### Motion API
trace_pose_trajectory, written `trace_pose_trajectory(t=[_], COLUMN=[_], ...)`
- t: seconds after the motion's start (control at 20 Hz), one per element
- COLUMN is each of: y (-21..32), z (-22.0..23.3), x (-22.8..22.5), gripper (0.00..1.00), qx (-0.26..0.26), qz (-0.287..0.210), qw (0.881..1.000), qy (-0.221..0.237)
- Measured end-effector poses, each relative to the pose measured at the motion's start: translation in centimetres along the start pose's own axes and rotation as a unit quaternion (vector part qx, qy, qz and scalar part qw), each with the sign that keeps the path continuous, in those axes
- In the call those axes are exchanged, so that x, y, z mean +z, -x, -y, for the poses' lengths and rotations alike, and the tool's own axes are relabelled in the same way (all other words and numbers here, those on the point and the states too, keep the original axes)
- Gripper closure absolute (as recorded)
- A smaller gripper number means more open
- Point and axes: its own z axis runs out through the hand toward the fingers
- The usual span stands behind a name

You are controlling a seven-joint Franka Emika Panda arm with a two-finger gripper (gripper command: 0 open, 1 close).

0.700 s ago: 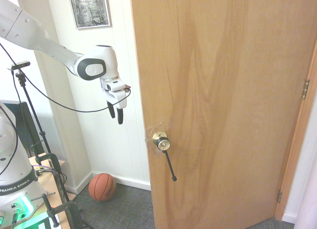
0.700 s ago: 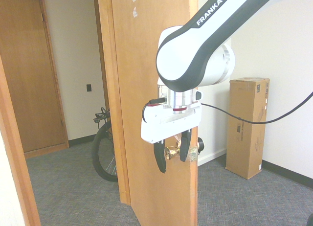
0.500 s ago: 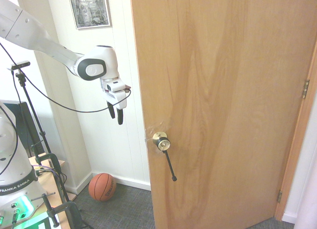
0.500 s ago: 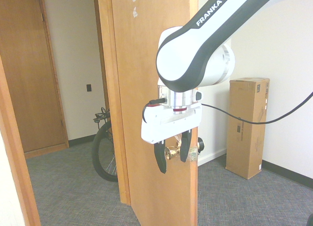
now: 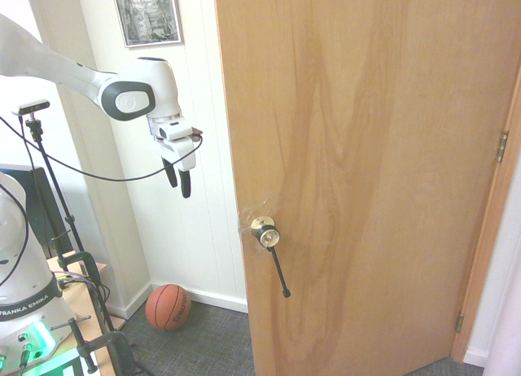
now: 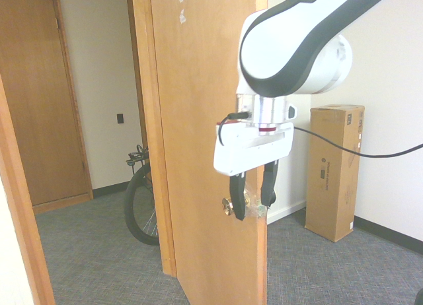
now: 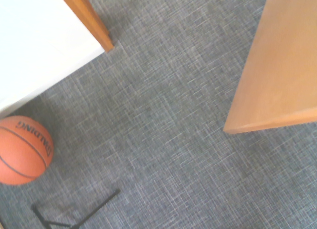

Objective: Close the door

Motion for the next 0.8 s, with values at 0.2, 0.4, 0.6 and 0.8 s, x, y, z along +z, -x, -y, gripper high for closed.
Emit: trace_pose_trajectory(t=[0.2, 0.4, 0.6, 0.8], y=[-0.5, -1.6, -3.0, -4.9], z=[-0.6, -2.1, -4.4, -7.0], x=[-0.5, -1.4, -2.5, -3.4], gripper=[0.00, 0.00, 0.00, 0.00], qx=[0.013, 0.031, 0.057, 0.089], qz=[0.003, 0.004, 0.003, 0.005], qw=[1.000, 0.999, 0.998, 0.995], qy=[-0.011, -0.020, -0.029, -0.039])
